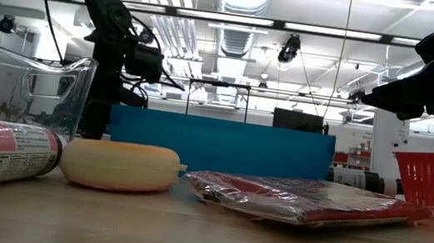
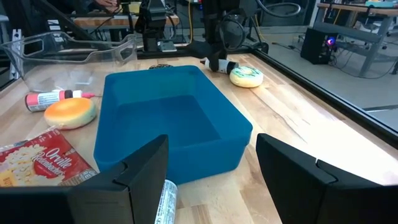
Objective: Pick & Place Food Item
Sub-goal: Put the top left black food coloring bottle into the blue bin
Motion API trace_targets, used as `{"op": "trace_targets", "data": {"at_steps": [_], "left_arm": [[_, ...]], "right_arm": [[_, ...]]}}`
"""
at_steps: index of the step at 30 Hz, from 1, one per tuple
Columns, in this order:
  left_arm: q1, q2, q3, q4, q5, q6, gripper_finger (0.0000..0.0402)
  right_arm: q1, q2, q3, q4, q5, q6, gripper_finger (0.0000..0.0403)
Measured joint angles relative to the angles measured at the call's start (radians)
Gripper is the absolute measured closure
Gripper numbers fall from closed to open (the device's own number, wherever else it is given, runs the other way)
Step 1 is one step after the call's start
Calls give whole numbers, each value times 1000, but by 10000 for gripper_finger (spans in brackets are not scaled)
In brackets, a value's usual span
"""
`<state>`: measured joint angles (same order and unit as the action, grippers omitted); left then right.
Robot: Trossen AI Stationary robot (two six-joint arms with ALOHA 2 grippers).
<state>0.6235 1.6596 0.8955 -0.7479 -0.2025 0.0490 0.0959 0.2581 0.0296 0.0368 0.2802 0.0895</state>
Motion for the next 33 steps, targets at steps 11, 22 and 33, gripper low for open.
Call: {"op": "trace_targets", "data": {"at_steps": [11,22,33], "left_arm": [[0,-19,0,-36,-54,0,321],[-2,-207,0,-64,-75,-15,321],[-63,-525,0,138,78,-34,322]], "right_arm": [[0,0,0,0,0,0,165],[0,0,0,-1,1,0,165],[0,1,0,76,3,-46,165]]}}
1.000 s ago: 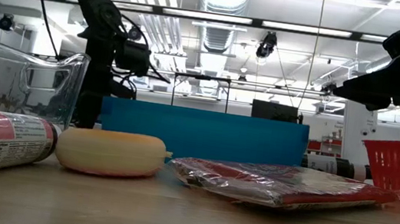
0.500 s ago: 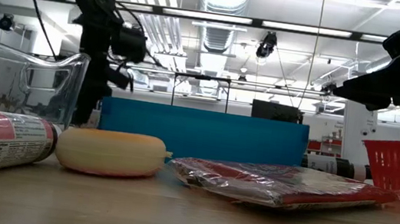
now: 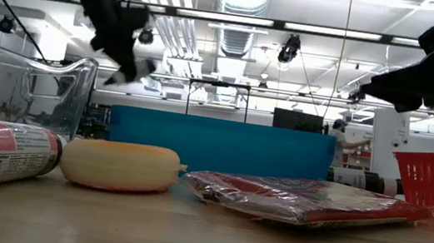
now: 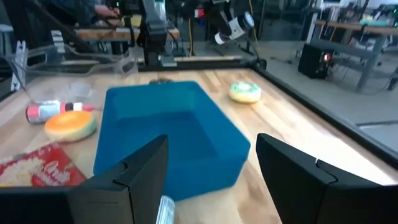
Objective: Pick & Place Food Item
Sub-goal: Put the top left black food coloring bottle into the blue bin
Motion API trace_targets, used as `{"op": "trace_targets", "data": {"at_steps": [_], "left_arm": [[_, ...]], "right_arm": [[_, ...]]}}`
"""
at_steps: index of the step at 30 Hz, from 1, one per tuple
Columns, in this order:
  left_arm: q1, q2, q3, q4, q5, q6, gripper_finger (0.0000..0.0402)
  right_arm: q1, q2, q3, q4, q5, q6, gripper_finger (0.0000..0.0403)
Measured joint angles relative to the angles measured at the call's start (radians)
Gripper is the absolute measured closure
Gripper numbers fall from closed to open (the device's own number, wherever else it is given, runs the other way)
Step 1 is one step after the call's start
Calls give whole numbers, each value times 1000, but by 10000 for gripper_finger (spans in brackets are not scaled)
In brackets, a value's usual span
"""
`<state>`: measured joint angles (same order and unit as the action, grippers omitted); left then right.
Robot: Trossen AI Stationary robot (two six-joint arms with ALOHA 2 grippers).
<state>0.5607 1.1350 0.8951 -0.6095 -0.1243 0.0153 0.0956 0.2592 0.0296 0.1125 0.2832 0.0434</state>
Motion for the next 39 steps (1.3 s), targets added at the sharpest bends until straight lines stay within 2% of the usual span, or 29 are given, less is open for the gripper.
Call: {"op": "trace_targets", "data": {"at_steps": [5,8,13,19,24,28,33,36,39], "left_arm": [[-71,-63,0,147,58,-1,322],[-127,-58,-4,238,59,11,322],[-224,-32,-59,491,68,70,322],[-283,-13,-167,861,123,128,323],[-285,-12,-301,1263,239,137,323],[-285,-12,-394,1522,267,119,323],[-286,2,-420,1652,330,107,323],[-289,48,-414,1702,368,96,323],[-289,111,-390,1702,370,91,323]], "right_arm": [[0,0,0,57,0,-37,165],[0,0,0,93,-1,-54,165],[0,16,0,172,-3,-89,165],[0,67,0,319,-3,-131,165],[0,144,0,487,-3,-182,165],[-4,226,0,635,-4,-219,165],[-30,345,0,792,-30,-245,165],[-69,429,1,899,-91,-237,165],[-114,505,42,918,-126,-213,165]]}}
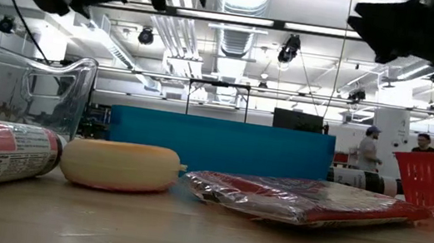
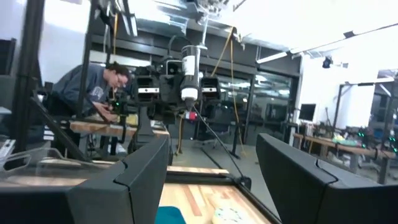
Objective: Pick & Place Food Item
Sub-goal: Put the top left black food coloring bottle into the blue bin
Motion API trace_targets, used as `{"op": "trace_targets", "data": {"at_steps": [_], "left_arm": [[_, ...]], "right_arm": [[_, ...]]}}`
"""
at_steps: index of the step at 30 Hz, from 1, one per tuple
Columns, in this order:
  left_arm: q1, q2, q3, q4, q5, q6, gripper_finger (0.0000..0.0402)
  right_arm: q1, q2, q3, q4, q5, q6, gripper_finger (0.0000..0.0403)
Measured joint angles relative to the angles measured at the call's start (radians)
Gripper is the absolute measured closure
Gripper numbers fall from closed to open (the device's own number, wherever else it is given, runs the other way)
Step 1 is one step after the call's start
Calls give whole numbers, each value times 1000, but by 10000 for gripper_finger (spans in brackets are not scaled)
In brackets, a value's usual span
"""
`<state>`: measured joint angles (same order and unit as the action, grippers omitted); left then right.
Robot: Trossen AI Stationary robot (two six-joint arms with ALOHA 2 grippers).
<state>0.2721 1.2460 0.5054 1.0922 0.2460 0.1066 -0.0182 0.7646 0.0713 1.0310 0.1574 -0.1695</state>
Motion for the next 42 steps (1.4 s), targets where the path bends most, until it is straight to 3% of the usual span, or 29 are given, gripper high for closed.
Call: {"op": "trace_targets", "data": {"at_steps": [7,13,16,24,27,31,36,42], "left_arm": [[0,144,96,-122,2,-9,323],[0,214,199,-309,9,5,325],[0,230,218,-372,9,31,325],[-1,225,216,-540,9,24,325],[-7,224,226,-573,9,12,325],[-29,233,281,-654,9,10,325],[-65,251,371,-854,-4,41,325],[-92,249,381,-911,-55,76,325]], "right_arm": [[-58,167,247,-262,-88,5,165],[-62,241,537,-746,-91,-20,165],[-62,261,645,-899,-91,-23,165],[-92,286,798,-1128,-94,-14,165],[-114,312,847,-1220,-140,9,165],[-139,373,904,-1297,-212,24,165],[-145,460,981,-1377,-218,12,165],[-156,552,1091,-1455,-264,9,165]]}}
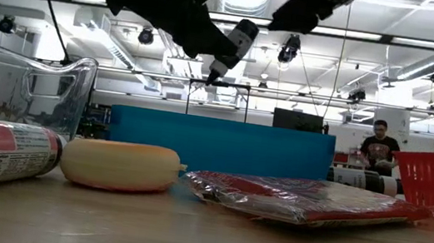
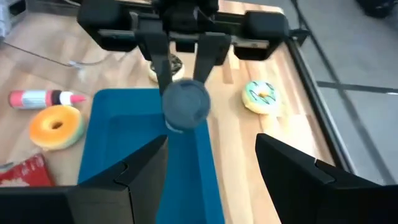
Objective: Pick & Place Food Item
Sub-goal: Put the top left black food coloring bottle into the blue bin
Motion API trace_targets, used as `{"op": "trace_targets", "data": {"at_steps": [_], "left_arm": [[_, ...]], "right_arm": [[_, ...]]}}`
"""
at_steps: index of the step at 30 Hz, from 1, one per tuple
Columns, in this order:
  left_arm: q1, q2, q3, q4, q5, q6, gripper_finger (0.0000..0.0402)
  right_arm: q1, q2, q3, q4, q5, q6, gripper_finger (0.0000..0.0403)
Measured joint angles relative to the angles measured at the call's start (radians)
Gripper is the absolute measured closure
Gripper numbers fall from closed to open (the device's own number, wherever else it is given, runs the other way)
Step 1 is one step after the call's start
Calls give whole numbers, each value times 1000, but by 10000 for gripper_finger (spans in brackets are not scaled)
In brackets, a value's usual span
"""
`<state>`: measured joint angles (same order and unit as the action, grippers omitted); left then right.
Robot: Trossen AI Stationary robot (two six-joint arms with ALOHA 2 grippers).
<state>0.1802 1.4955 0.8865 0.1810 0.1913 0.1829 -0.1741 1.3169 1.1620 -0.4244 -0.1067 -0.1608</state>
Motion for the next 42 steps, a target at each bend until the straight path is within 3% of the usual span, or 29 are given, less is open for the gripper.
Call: {"op": "trace_targets", "data": {"at_steps": [8,14,20,24,29,36,42], "left_arm": [[-2,-15,-11,-34,-13,1,325],[-42,-96,-59,-32,-105,1,327],[-151,-220,-208,155,-200,2,327],[-235,-302,-335,396,-272,1,327],[-264,-358,-437,599,-290,-4,327],[-258,-287,-408,552,-304,-34,327],[-243,-121,-243,431,-323,-27,327]], "right_arm": [[9,62,58,-22,-61,18,165],[34,50,45,-9,-61,13,165],[80,31,17,64,-59,11,165],[122,27,-13,163,-58,11,165],[173,26,-36,277,-53,8,165],[161,38,-19,301,-47,54,165],[134,90,53,162,-48,72,165]]}}
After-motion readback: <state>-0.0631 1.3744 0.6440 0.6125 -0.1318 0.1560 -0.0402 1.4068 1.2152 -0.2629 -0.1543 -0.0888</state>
